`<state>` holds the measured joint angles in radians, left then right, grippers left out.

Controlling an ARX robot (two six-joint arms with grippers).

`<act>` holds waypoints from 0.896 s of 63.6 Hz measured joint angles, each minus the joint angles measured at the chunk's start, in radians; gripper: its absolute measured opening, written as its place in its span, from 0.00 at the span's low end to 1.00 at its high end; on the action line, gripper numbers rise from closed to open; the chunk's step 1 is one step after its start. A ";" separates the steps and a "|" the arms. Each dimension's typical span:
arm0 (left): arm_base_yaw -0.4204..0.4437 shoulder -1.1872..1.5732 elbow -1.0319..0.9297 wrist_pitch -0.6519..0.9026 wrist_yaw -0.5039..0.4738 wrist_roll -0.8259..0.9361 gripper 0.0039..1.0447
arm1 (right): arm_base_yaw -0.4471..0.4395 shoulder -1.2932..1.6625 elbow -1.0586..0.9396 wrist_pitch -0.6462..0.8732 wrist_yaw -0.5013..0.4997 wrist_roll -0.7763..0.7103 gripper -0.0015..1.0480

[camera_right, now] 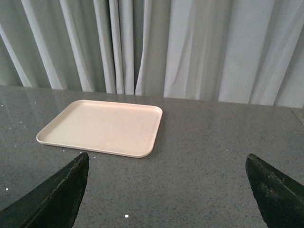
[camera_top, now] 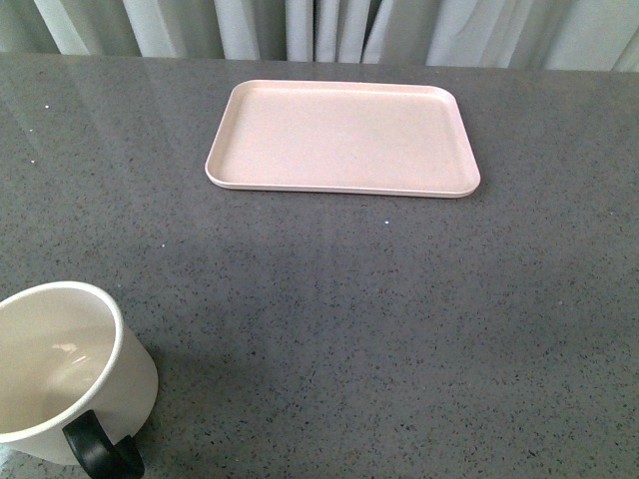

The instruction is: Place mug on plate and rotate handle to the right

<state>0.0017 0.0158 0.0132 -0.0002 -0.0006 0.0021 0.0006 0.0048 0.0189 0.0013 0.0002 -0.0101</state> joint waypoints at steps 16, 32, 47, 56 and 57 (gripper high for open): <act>0.000 0.000 0.000 0.000 0.000 0.000 0.91 | 0.000 0.000 0.000 0.000 0.000 0.000 0.91; 0.000 0.000 0.000 0.000 0.000 0.000 0.91 | 0.000 0.000 0.000 0.000 0.000 0.000 0.91; 0.000 0.000 0.000 0.000 0.000 0.000 0.91 | 0.000 0.000 0.000 0.000 0.000 0.000 0.91; -0.021 0.407 0.209 -0.283 -0.010 0.009 0.91 | 0.000 0.000 0.000 0.000 0.000 0.000 0.91; -0.028 0.474 0.232 -0.259 -0.010 0.018 0.91 | 0.000 0.000 0.000 0.000 0.000 0.000 0.91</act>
<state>-0.0261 0.4900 0.2455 -0.2588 -0.0105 0.0204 0.0006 0.0048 0.0189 0.0013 0.0002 -0.0101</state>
